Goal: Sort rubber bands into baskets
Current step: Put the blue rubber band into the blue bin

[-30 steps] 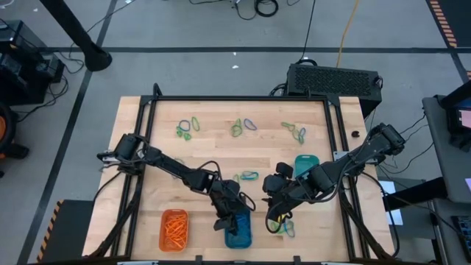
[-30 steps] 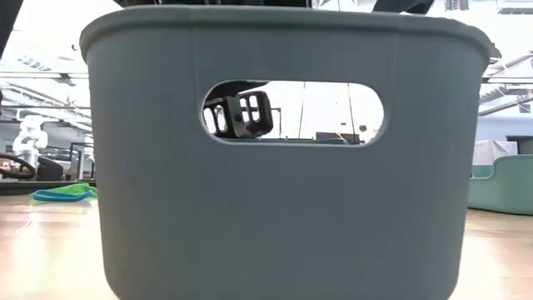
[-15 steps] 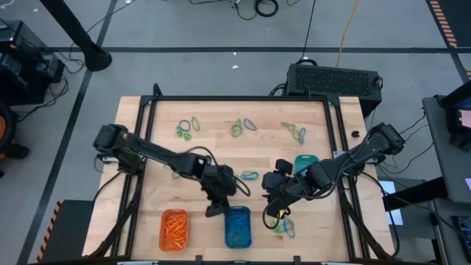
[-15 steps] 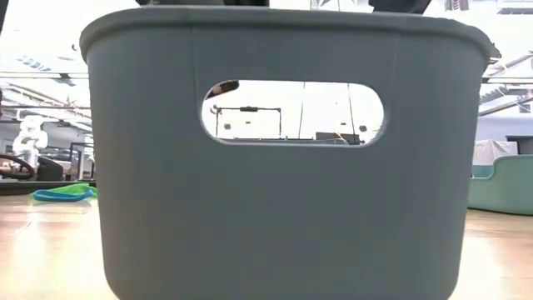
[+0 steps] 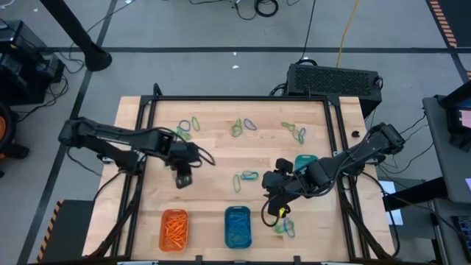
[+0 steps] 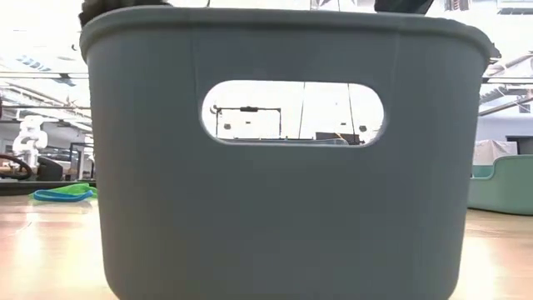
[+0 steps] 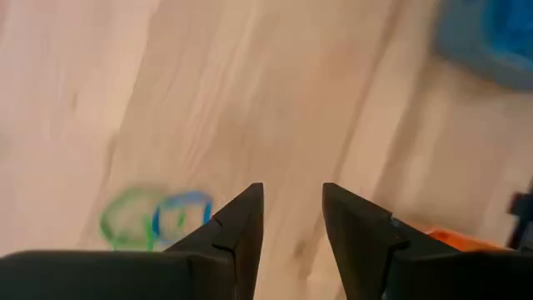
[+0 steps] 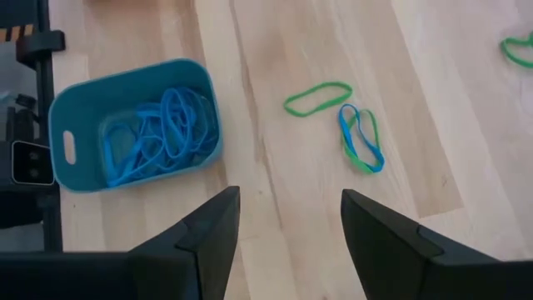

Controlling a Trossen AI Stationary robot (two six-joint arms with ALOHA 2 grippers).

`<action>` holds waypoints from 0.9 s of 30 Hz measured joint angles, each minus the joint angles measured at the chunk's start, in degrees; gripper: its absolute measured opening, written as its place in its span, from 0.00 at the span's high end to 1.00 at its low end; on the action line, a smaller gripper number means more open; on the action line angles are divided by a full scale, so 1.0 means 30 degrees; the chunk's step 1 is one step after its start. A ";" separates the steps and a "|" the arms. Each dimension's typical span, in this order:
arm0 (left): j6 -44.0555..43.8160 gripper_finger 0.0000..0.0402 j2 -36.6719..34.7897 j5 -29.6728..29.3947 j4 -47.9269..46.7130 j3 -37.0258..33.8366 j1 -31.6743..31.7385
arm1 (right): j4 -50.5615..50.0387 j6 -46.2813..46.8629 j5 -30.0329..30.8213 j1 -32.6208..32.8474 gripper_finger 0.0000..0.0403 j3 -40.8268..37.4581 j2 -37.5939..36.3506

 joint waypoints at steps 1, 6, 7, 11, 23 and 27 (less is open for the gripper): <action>-0.0566 0.67 -0.0455 -0.0010 0.0087 -0.0804 0.0030 | -0.0019 0.0009 -0.0009 0.0000 0.50 0.0000 0.0000; -0.2810 0.67 -0.1755 -0.0123 0.1292 -0.5230 0.0020 | -0.0095 -0.0104 0.0003 0.0007 0.50 0.0000 0.0000; -0.2972 0.67 -0.1880 -0.0136 0.1707 -0.6053 0.0023 | -0.0104 -0.0116 0.0010 0.0000 0.50 0.0000 0.0000; -0.3425 0.67 -0.2039 -0.0332 0.3992 -0.8525 0.0007 | -0.0130 -0.0574 0.0032 -0.0087 0.50 0.0000 0.0000; -0.3439 0.67 -0.2050 -0.0580 0.5255 -1.0952 0.0001 | -0.0131 -0.0667 0.0038 -0.0131 0.50 0.0000 0.0000; -0.3394 0.67 -0.2095 -0.0583 0.5356 -1.1197 0.0001 | -0.0131 -0.0667 0.0038 -0.0138 0.50 0.0000 0.0000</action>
